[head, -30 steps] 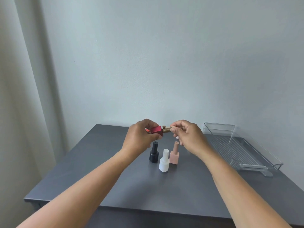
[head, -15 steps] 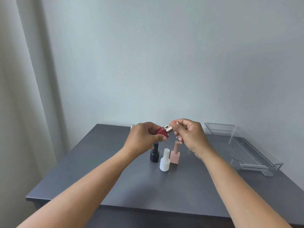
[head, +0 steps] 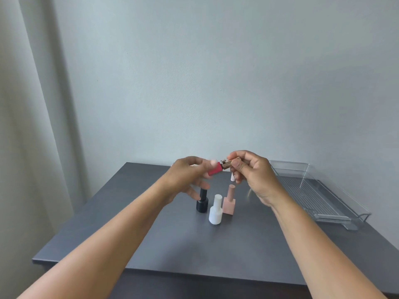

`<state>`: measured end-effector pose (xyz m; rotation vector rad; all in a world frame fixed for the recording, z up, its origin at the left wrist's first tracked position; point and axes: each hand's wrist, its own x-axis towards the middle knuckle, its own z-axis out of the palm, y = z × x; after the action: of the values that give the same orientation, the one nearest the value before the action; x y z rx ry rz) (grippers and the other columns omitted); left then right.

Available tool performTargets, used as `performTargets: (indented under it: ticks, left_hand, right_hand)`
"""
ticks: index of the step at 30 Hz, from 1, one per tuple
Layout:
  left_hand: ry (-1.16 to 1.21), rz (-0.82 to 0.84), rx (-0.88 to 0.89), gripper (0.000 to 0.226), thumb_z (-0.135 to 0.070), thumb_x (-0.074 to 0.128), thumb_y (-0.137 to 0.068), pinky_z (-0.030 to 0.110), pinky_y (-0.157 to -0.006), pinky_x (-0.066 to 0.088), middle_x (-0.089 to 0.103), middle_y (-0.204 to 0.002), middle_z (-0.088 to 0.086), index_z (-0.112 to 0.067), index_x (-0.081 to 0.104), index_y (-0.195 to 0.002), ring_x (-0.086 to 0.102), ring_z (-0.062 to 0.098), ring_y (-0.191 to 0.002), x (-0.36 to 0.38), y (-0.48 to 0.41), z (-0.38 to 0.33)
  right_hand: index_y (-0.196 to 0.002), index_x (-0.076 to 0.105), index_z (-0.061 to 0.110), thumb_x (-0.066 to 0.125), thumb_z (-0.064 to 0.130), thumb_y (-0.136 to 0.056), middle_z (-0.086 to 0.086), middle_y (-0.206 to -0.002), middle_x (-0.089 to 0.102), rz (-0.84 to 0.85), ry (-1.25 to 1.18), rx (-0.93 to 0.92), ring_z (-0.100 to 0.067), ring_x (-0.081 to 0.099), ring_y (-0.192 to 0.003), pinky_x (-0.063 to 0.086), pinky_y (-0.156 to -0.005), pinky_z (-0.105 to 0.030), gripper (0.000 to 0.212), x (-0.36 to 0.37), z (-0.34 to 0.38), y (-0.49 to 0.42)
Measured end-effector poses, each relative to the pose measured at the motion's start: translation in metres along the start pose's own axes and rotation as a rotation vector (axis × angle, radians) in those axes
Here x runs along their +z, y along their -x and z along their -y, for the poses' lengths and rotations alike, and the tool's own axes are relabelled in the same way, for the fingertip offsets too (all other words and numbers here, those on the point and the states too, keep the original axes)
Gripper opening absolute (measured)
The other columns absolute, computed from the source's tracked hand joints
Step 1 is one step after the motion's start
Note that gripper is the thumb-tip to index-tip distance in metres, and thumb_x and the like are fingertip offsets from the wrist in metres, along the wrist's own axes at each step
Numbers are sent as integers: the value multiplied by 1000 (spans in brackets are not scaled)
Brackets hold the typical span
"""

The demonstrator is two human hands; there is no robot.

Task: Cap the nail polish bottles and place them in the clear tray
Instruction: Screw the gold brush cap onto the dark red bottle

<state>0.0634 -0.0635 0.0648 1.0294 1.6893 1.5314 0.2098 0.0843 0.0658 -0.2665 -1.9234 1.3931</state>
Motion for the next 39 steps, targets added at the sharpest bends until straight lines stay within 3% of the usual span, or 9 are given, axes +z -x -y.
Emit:
performTargets:
  ticks: [2,4,11,16,20,27,33,36,39]
  left_hand:
    - [117,107,-100,70,-67,70,-71,29,-46,55,77,-102,15,-13,66,-116,74,23,-78,-8,0,-1]
    - [186,173,-120,62,-54,72,-75,27,-47,56,76,-104,15,-8,69,-116,72,20,-77,-12,-1,2]
    - [253,163,-126,47,-19,82,-75,28,-61,61,69,-106,14,3,71,-115,70,16,-77,-8,-4,12]
    - [160,122,-87,37,-15,81,-78,31,-61,62,71,-97,15,2,73,-110,70,16,-75,-5,-4,11]
    - [47,56,-26,30,-17,84,-78,25,-54,57,76,-84,3,-5,76,-104,71,8,-71,0,-3,13]
    - [-80,-50,65,22,-16,85,-76,21,-50,53,73,-81,-1,-14,77,-97,65,2,-62,7,-3,17]
    - [-259,-18,119,23,-23,83,-77,23,-55,55,77,-82,-5,-25,74,-97,71,3,-77,-1,-2,11]
    - [-372,13,142,21,-30,79,-79,23,-61,54,77,-89,-5,-36,73,-99,70,6,-87,-8,-3,4]
    - [-347,-6,117,19,-36,79,-78,25,-64,51,78,-87,-10,-37,72,-95,67,0,-81,-18,-4,1]
  right_hand:
    - [-93,71,21,55,2,-97,-5,-72,59,30,21,-21,-17,52,-58,49,-57,-28,25,-4,1,0]
    - [-92,71,24,53,-1,-96,-4,-76,61,70,41,-38,-16,54,-59,51,-58,-27,31,-4,2,0]
    - [-99,73,22,61,9,-95,0,-71,62,77,93,-5,-14,56,-57,54,-60,-36,18,1,0,3]
    - [-86,72,23,61,9,-95,4,-58,64,35,142,52,-11,52,-45,48,-48,-27,19,0,-2,2]
    - [-80,72,27,63,13,-93,5,-55,63,-3,179,60,-9,50,-42,44,-44,-24,21,2,-4,2]
    - [-76,71,28,65,14,-92,7,-52,61,-30,208,40,-5,48,-42,42,-44,-18,22,7,-6,2]
    - [-73,71,36,64,19,-93,10,-56,61,55,249,56,-5,48,-47,45,-52,-25,28,11,1,-6]
    - [-88,72,36,62,23,-96,7,-65,63,144,250,54,-9,49,-52,46,-53,-27,18,12,7,-9]
    - [-114,67,37,57,33,-97,1,-75,67,161,259,38,-11,50,-52,45,-47,-23,20,4,15,-15]
